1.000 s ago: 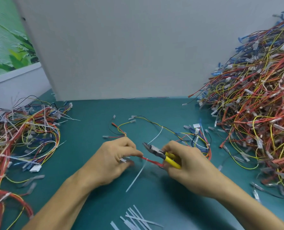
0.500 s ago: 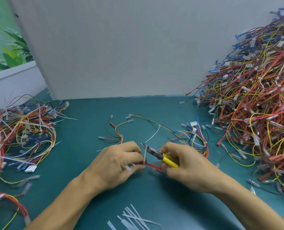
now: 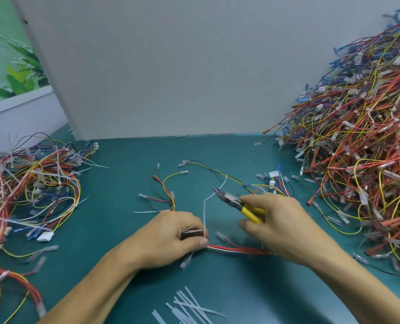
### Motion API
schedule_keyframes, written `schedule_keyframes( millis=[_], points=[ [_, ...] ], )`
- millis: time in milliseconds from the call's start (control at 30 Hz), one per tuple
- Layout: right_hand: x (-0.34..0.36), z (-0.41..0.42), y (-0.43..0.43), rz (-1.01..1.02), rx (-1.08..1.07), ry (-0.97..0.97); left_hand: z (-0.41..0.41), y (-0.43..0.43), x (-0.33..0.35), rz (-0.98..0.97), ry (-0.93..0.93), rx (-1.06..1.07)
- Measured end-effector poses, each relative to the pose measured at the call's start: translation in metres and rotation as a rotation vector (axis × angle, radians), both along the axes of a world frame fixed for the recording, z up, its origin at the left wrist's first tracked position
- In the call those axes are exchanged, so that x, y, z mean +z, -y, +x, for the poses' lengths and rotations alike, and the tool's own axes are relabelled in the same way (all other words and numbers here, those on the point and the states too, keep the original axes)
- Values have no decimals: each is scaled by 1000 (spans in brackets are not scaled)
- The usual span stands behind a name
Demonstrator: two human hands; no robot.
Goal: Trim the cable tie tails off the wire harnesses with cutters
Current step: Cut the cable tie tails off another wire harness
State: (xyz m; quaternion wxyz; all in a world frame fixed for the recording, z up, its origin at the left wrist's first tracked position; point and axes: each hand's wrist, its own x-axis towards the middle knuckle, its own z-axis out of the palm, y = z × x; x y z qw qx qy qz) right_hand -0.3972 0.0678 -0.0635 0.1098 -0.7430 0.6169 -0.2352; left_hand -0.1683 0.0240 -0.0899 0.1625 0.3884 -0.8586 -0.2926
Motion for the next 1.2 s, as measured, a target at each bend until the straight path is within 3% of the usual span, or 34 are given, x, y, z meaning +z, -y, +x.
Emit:
schedule_keyframes(
  millis=[200,300,1200],
  points=[
    [12,-7,-11,152,77,-326,-1,2,1,110,-73,35],
    [11,-3,-13,158,101,-386,0,4,0,117,-80,60],
    [12,0,-15,206,200,-343,-2,3,0,119,-69,56]
  ],
)
